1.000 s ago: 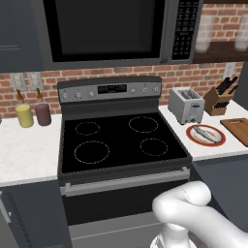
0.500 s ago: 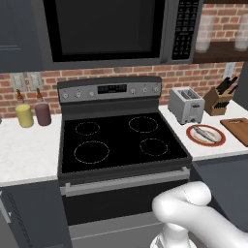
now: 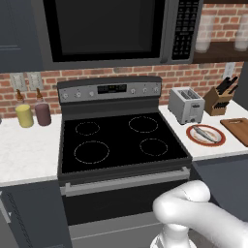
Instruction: Pick up the knife from the drawer and place it on the cutting board. Then place the meat from the plate to the cutting board.
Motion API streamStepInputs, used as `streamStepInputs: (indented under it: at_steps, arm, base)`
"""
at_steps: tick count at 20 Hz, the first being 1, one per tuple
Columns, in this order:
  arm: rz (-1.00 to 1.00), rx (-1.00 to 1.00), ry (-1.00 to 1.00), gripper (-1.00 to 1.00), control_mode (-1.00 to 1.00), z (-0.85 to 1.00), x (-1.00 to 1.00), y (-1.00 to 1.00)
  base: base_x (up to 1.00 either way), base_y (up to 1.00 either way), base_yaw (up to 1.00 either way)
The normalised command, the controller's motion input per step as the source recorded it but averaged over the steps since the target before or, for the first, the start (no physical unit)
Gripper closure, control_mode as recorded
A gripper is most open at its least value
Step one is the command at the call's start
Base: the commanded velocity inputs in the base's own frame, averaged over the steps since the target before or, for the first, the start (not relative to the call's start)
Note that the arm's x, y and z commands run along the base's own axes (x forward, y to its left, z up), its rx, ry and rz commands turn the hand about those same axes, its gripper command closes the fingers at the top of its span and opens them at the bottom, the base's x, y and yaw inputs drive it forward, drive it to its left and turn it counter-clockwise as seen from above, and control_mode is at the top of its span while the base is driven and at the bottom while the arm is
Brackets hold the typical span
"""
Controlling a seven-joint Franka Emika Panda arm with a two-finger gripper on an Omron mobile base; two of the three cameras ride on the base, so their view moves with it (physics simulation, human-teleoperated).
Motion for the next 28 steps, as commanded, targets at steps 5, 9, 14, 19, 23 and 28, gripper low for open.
streamStepInputs:
  at_steps: [5,9,14,19,23,28]
  arm:
    - [0.0,-0.15,0.27,1.0,-1.0,0.37,0.75,0.0]
    - [0.0,-0.07,0.28,1.0,-1.0,0.06,0.83,0.0]
    - [0.0,0.0,0.03,1.0,-1.0,-0.07,0.25,-0.02]
    - [0.0,0.0,0.0,1.0,-1.0,0.0,0.07,-0.08]
    - [0.0,0.0,0.02,1.0,-1.0,0.11,0.23,0.0]
    - [0.0,0.0,0.01,1.0,-1.0,0.0,0.37,0.01]
  base:
    - [0.0,0.0,0.0]
    - [0.0,0.0,0.0]
    - [0.0,0.0,0.0]
    - [0.0,0.0,0.0]
    - [0.0,0.0,0.0]
    - [0.0,0.0,0.0]
